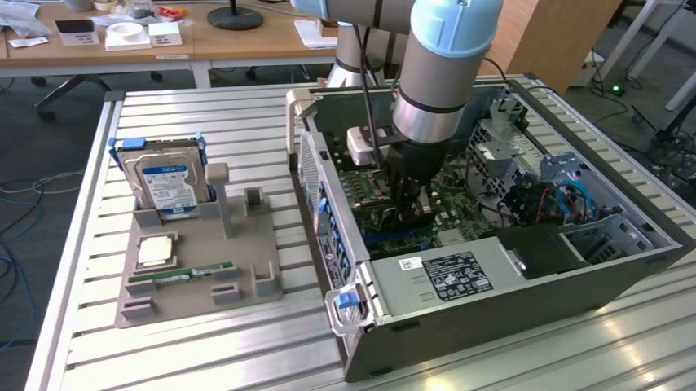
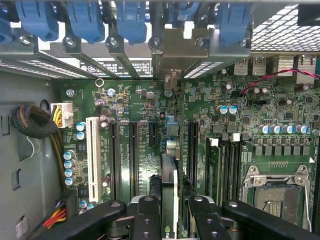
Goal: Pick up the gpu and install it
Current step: 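Insert the gpu into the slot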
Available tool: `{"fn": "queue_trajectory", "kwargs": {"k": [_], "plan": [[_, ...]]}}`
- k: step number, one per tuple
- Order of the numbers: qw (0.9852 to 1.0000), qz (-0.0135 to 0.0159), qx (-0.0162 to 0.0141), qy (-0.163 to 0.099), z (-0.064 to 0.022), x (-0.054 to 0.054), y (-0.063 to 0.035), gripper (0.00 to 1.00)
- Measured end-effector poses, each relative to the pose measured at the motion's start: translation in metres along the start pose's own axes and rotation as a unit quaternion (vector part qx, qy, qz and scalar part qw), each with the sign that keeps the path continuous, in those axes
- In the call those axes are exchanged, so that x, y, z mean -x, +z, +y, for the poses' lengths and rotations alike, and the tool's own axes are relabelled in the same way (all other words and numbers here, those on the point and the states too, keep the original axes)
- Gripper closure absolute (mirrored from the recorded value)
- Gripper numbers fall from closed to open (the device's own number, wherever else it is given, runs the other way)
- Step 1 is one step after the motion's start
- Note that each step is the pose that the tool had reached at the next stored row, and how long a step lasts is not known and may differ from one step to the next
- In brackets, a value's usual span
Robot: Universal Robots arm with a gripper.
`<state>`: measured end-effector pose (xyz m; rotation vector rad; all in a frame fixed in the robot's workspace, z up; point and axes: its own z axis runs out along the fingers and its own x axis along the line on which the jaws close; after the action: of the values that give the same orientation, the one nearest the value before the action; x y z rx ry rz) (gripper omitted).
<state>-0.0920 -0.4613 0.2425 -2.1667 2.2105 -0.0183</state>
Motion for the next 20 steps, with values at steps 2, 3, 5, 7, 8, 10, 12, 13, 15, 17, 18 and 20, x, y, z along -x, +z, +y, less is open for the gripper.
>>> {"fn": "queue_trajectory", "kwargs": {"k": [2, 3, 5, 7, 8, 10, 12, 13, 15, 17, 18, 20], "plan": [[1.0000, 0.0001, 0.0001, 0.000, 0.0000, 0.0000, 0.0000, 0.74], [1.0000, 0.0001, 0.0000, 0.000, 0.0000, 0.0000, 0.0000, 0.74], [1.0000, 0.0001, 0.0000, 0.000, 0.0001, 0.0000, 0.0001, 0.74], [1.0000, 0.0000, -0.0004, 0.000, 0.0005, 0.0001, 0.0002, 0.74], [1.0000, -0.0001, -0.0006, 0.000, 0.0008, 0.0001, 0.0002, 0.74], [1.0000, -0.0001, -0.0009, 0.000, 0.0011, 0.0000, 0.0002, 0.74], [1.0000, 0.0000, -0.0010, 0.000, 0.0013, -0.0001, 0.0009, 0.74], [1.0000, 0.0000, -0.0011, 0.000, 0.0014, -0.0001, 0.0013, 0.74], [1.0000, 0.0000, -0.0012, 0.000, 0.0014, -0.0001, 0.0021, 0.74], [1.0000, 0.0001, -0.0012, 0.000, 0.0015, -0.0001, 0.0022, 0.74], [1.0000, 0.0001, -0.0012, 0.000, 0.0016, -0.0001, 0.0024, 0.74], [1.0000, 0.0001, -0.0013, 0.000, 0.0019, -0.0001, 0.0028, 0.74]]}}
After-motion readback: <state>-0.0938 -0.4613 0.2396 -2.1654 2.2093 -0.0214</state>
